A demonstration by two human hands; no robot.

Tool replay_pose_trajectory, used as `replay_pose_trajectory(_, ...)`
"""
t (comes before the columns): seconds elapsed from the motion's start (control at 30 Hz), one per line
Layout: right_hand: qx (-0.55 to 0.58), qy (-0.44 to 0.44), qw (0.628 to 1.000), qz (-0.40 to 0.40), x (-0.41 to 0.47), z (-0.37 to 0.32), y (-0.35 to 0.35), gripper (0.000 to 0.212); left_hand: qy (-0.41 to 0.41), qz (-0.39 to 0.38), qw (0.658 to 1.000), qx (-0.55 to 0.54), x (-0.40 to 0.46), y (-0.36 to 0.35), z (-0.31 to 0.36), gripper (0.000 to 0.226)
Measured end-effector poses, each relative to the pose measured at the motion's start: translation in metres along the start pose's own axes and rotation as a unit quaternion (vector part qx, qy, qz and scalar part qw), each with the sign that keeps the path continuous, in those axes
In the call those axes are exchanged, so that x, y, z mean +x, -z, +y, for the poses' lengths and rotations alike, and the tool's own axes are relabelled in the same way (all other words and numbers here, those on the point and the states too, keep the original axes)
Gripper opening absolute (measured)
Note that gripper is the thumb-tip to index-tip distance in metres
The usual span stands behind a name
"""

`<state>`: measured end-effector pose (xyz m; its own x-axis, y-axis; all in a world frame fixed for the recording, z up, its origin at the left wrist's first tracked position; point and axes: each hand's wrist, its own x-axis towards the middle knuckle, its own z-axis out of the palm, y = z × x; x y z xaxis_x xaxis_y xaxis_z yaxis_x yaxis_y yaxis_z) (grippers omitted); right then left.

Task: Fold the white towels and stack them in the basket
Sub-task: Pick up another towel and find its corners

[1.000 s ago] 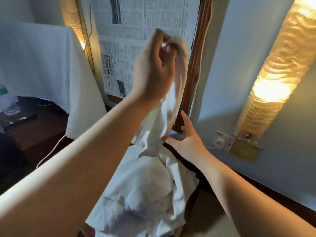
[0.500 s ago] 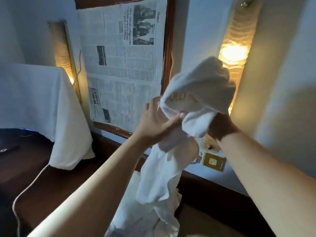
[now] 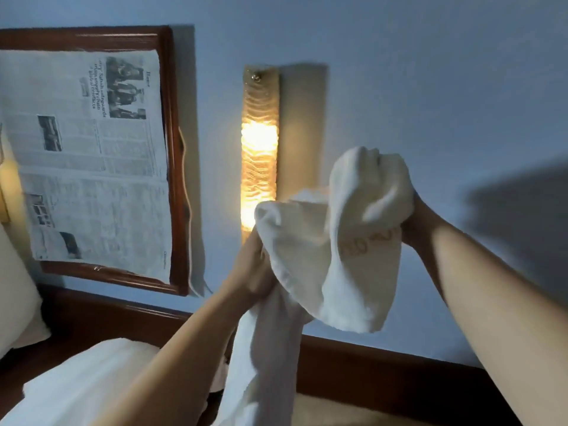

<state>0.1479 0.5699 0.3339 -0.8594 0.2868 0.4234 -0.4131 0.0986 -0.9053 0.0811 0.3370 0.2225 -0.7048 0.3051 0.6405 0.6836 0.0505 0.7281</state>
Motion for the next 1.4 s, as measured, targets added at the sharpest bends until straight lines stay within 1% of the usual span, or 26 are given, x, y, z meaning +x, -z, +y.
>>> replay_pose_trajectory(0.07, -0.128, -0.06, 0.99, 0.005, -0.026, -0.001, 0.032, 0.029, -0.022, -0.046, 0.999, 0.014, 0.011, -0.004, 0.027, 0.036)
replay_pose_trajectory(0.13, -0.199, -0.072, 0.977, -0.039, -0.051, -0.001, 0.051, 0.01, 0.015, -0.063, 0.998, 0.0, 0.015, -0.009, 0.051, 0.041)
replay_pose_trajectory(0.17, -0.22, -0.066, 0.971, -0.06, -0.063, -0.002, 0.056, 0.03, 0.026, -0.061, 0.998, 0.006, 0.014, -0.013, 0.061, 0.046)
replay_pose_trajectory(0.2, -0.237, -0.047, 0.967, -0.081, -0.073, -0.002, 0.063, 0.059, 0.036, -0.059, 0.997, 0.023, 0.012, -0.016, 0.073, 0.049)
replay_pose_trajectory(0.23, -0.251, -0.034, 0.962, -0.101, -0.081, -0.003, 0.068, 0.073, 0.042, -0.058, 0.996, 0.054, 0.01, -0.02, 0.085, 0.047)
replay_pose_trajectory(0.27, -0.269, -0.031, 0.957, -0.108, -0.09, -0.007, 0.074, 0.07, 0.043, -0.062, 0.992, 0.105, 0.007, -0.022, 0.099, 0.043)
replay_pose_trajectory(0.33, -0.314, -0.052, 0.938, -0.136, -0.105, -0.014, 0.081, 0.029, 0.038, -0.052, 0.959, 0.277, 0.004, -0.021, 0.126, 0.037)
replay_pose_trajectory(0.37, -0.325, -0.062, 0.932, -0.149, -0.113, -0.017, 0.084, 0.011, 0.011, -0.034, 0.941, 0.337, 0.005, -0.017, 0.141, 0.037)
replay_pose_trajectory(0.4, -0.315, -0.07, 0.933, -0.16, -0.12, -0.019, 0.086, 0.003, -0.026, -0.009, 0.932, 0.361, 0.006, -0.013, 0.156, 0.036)
replay_pose_trajectory(0.43, -0.296, -0.076, 0.938, -0.162, -0.126, -0.021, 0.088, 0.003, -0.06, 0.01, 0.936, 0.347, 0.01, -0.007, 0.171, 0.034)
replay_pose_trajectory(0.5, -0.236, -0.097, 0.957, -0.139, -0.142, -0.028, 0.083, 0.011, -0.086, 0.036, 0.958, 0.27, 0.017, 0.003, 0.198, 0.032)
replay_pose_trajectory(0.57, -0.186, -0.119, 0.969, -0.115, -0.155, -0.037, 0.077, 0.025, -0.073, 0.054, 0.984, 0.152, 0.024, 0.011, 0.217, 0.034)
replay_pose_trajectory(0.63, -0.193, -0.14, 0.962, -0.134, -0.167, -0.045, 0.069, 0.031, -0.027, 0.054, 0.998, 0.036, 0.026, 0.018, 0.223, 0.032)
replay_pose_trajectory(0.67, -0.21, -0.149, 0.955, -0.145, -0.174, -0.046, 0.063, 0.031, -0.01, 0.057, 0.998, 0.021, 0.025, 0.022, 0.223, 0.032)
replay_pose_trajectory(0.7, -0.223, -0.154, 0.952, -0.144, -0.179, -0.047, 0.056, 0.031, 0.001, 0.062, 0.997, 0.04, 0.026, 0.027, 0.22, 0.033)
replay_pose_trajectory(0.77, -0.229, -0.151, 0.955, -0.115, -0.188, -0.049, 0.045, 0.031, 0.015, 0.077, 0.995, 0.069, 0.024, 0.038, 0.214, 0.036)
replay_pose_trajectory(0.83, -0.211, -0.138, 0.966, -0.063, -0.195, -0.051, 0.037, 0.032, 0.05, 0.071, 0.996, -0.017, 0.022, 0.05, 0.206, 0.034)
replay_pose_trajectory(0.9, -0.194, -0.126, 0.973, -0.019, -0.202, -0.055, 0.03, 0.029, 0.1, 0.069, 0.986, -0.117, 0.016, 0.06, 0.2, 0.031)
replay_pose_trajectory(0.93, -0.197, -0.119, 0.973, -0.005, -0.205, -0.058, 0.028, 0.024, 0.112, 0.074, 0.983, -0.125, 0.012, 0.062, 0.198, 0.03)
replay_pose_trajectory(1.0, -0.211, -0.114, 0.971, -0.017, -0.209, -0.064, 0.019, 0.018, 0.104, 0.077, 0.988, -0.083, 0.005, 0.064, 0.197, 0.026)
replay_pose_trajectory(1.1, -0.21, -0.096, 0.97, -0.079, -0.216, -0.08, -0.002, 0.059, 0.058, 0.046, 0.997, -0.035, -0.012, 0.059, 0.209, 0.025)
replay_pose_trajectory(1.2, -0.175, -0.046, 0.978, -0.107, -0.226, -0.099, -0.042, 0.064, 0.018, 0.019, 0.999, 0.03, -0.024, 0.051, 0.221, 0.035)
replay_pose_trajectory(1.27, -0.265, -0.015, 0.961, -0.077, -0.229, -0.109, -0.067, 0.073, 0.005, 0.008, 0.999, 0.051, -0.031, 0.047, 0.228, 0.04)
replay_pose_trajectory(1.3, -0.329, 0.005, 0.943, -0.049, -0.23, -0.111, -0.075, 0.073, 0.002, 0.0, 0.999, 0.052, -0.034, 0.046, 0.232, 0.041)
replay_pose_trajectory(1.33, -0.364, 0.027, 0.931, -0.013, -0.229, -0.113, -0.08, 0.063, 0.001, -0.007, 0.999, 0.052, -0.036, 0.046, 0.236, 0.041)
replay_pose_trajectory(1.4, -0.316, 0.065, 0.945, 0.061, -0.23, -0.118, -0.078, 0.027, -0.007, -0.014, 0.999, 0.045, -0.041, 0.049, 0.244, 0.042)
